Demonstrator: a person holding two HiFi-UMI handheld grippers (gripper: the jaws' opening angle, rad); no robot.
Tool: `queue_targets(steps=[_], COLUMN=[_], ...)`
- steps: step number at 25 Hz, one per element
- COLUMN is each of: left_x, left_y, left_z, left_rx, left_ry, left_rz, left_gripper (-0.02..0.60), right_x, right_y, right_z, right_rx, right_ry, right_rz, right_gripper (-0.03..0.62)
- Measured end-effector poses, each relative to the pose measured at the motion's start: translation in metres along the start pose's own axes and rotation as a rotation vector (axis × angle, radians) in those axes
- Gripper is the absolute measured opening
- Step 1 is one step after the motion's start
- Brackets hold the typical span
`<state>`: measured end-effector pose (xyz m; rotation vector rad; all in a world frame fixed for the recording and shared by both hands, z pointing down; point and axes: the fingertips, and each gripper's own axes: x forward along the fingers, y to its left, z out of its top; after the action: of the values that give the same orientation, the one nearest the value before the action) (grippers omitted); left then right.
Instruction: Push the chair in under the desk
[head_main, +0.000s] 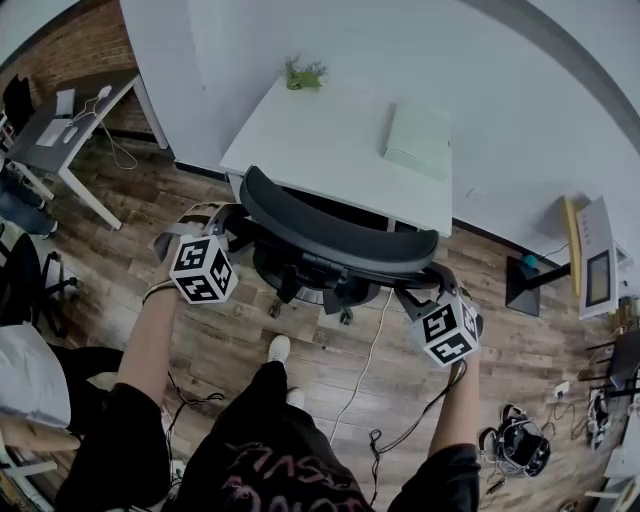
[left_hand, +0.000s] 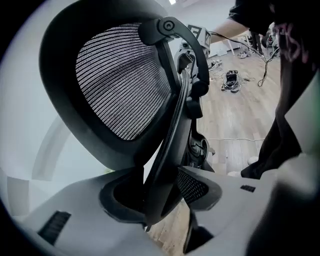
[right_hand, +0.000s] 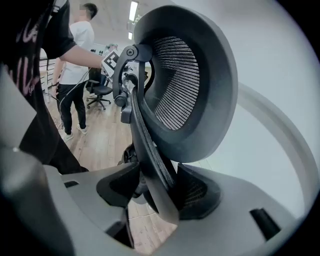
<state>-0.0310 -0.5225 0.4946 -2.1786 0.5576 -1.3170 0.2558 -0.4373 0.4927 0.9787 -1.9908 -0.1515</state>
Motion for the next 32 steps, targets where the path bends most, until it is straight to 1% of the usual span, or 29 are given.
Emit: queue_targets(steps=[5,12,32], left_x=[0.018,0.038,0.076], left_y=[0.018,0.041,0.086], left_z=[0.001,0.001,-0.004], left_rx=[0.009,0.012,0.009], left_ry=[-0.015,-0.023,-0.035], left_rz=[-0.008,-0.001,0.009], left_gripper=[0.216,0.218,0.222], right_x=[0.013,0.031,0.068], right_y=[-0.018,-0.041,-0.084], right_z=[0.002,0.005,0.012], right_rx=[0.006,0.014,0.021], right_ry=[0.002,0.005,0.012], right_rz=[0.0,-0.008,-0.023], right_gripper=[0.244,0.245,0.247])
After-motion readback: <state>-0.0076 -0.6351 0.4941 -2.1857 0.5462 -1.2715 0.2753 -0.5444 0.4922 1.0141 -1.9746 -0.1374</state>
